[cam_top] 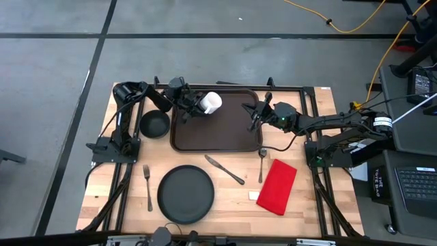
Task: Set up tray
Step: Put the white mug on the brown serving tray
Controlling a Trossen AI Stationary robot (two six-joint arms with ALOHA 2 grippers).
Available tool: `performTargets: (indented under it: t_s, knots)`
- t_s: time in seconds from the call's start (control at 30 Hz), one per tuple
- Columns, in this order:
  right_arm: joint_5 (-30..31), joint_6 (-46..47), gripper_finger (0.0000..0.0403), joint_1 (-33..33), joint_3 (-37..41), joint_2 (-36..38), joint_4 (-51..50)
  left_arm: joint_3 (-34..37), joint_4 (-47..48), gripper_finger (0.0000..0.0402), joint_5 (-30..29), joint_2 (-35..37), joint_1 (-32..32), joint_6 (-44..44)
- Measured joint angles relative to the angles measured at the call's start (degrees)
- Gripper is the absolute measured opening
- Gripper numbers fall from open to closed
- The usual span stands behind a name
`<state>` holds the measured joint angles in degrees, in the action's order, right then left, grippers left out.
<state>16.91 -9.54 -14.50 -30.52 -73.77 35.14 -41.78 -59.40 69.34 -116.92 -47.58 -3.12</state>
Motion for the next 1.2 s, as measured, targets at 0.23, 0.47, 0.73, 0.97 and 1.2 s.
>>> performTargets:
  t_s: [0.23,0.47,0.73,0.97,1.2]
  knots:
    - [0.02,0.0,0.0029,0.0,0.0,0.02,0.0,0.0,0.1,0.0011,-1.45,0.02,0.66,1.94]
    - [0.0,0.01,0.0029,0.0,0.0,0.01,-0.02,0.0,0.93,0.0012,-2.86,0.02,1.36,3.74]
    - [0.01,0.02,0.0029,0.0,-0.01,0.02,-0.02,0.0,0.88,0.0017,-3.51,0.04,1.43,7.71]
    - [0.0,0.02,0.0029,0.0,-0.01,0.01,-0.02,0.0,0.83,0.0052,-5.81,0.07,1.43,11.49]
    - [0.02,0.02,0.0029,0.0,-0.01,0.02,-0.03,0.0,0.82,0.0091,-7.89,0.07,1.43,11.52]
